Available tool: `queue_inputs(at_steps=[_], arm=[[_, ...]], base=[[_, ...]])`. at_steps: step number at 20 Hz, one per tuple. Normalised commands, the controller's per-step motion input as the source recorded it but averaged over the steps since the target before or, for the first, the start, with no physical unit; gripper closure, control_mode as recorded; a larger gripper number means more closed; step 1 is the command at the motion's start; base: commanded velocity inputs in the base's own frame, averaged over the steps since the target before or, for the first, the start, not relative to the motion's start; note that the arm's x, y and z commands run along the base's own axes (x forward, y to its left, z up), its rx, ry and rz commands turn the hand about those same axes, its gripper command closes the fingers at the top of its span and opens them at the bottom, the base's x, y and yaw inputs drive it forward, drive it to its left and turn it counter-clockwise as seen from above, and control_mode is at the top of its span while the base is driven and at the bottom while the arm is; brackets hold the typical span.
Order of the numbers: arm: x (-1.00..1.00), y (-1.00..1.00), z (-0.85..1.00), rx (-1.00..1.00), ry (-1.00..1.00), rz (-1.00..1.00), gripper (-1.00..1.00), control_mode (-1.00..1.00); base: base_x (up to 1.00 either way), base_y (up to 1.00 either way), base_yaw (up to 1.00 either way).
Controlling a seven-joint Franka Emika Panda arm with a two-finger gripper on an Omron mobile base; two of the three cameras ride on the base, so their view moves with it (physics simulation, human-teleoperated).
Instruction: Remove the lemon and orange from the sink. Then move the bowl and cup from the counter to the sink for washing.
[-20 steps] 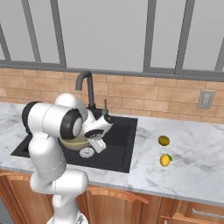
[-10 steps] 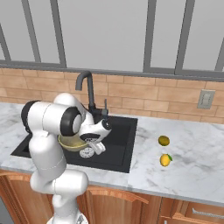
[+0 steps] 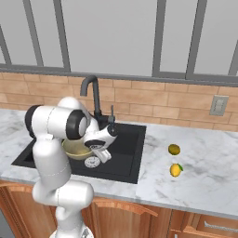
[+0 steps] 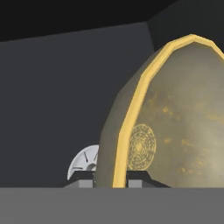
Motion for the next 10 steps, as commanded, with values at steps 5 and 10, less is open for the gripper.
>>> queue_inputs(at_steps=[5, 10], arm=[[0.15, 0.0, -0.11, 0.0, 0.0, 0.07, 1.0, -1.0], [0.13, 0.0, -0.18, 0.0, 0.0, 0.06, 1.0, -1.0]], base=[[0.0, 0.0, 0.0], [0.0, 0.0, 0.0]])
